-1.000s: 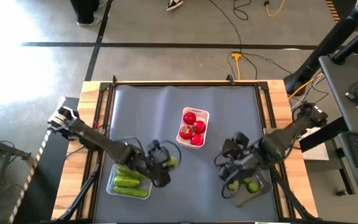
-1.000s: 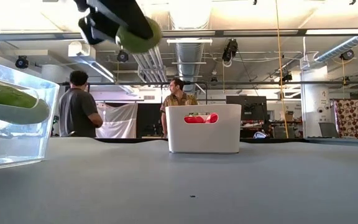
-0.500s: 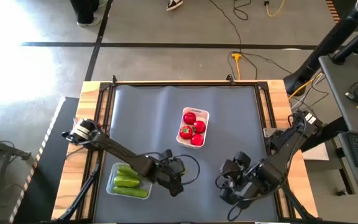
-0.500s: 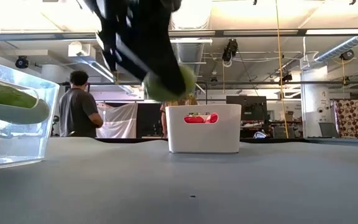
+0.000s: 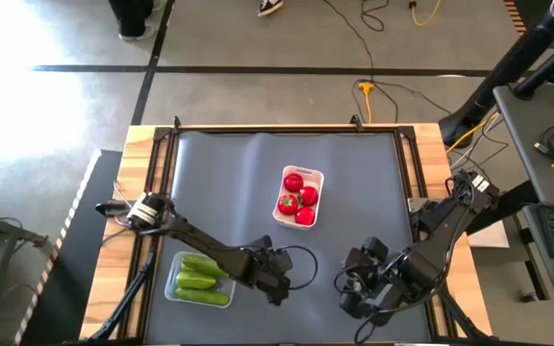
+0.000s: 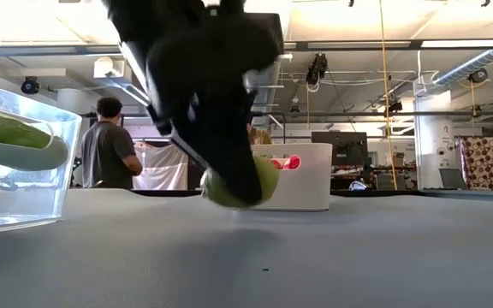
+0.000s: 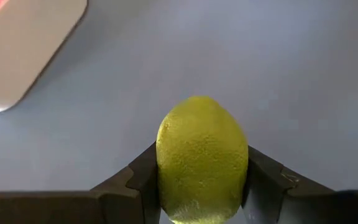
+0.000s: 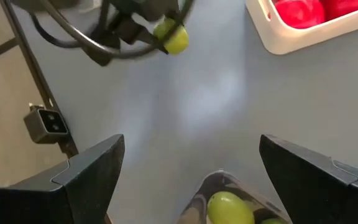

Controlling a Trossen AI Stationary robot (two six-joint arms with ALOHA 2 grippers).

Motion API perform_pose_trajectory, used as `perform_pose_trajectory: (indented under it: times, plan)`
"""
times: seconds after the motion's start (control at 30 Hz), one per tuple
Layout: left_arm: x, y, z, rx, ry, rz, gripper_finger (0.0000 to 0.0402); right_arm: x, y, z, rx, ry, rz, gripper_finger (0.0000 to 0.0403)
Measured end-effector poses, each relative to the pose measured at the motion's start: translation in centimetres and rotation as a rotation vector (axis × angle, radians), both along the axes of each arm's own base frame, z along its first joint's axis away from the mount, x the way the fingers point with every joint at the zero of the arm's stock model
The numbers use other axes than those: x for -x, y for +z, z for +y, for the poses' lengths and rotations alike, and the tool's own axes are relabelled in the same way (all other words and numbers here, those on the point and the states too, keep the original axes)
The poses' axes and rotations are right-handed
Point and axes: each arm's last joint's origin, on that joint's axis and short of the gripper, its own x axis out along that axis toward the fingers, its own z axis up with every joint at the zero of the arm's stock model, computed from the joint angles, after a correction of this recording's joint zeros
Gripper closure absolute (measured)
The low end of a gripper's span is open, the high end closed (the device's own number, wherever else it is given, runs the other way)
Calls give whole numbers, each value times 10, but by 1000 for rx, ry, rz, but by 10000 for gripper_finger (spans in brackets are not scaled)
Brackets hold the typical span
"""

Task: Sort produce into baskets
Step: Put the lime into the black transparent bin

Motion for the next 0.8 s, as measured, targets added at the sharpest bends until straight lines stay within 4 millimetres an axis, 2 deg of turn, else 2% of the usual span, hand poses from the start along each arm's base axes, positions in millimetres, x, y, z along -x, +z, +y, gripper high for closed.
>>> perform_pose_trajectory:
  times: [0.13, 0.6, 0.8]
  plan:
    - [-2, -7, 4, -10, 10, 22, 256, -1, 0, 0, 0, -3, -9, 37]
    - [-8, -6, 18, -34, 26, 25, 255, -4, 0, 3, 4, 16, -44, 37]
    - [-9, -7, 21, -44, 18, 33, 255, -8, -7, 7, 29, 27, -32, 37]
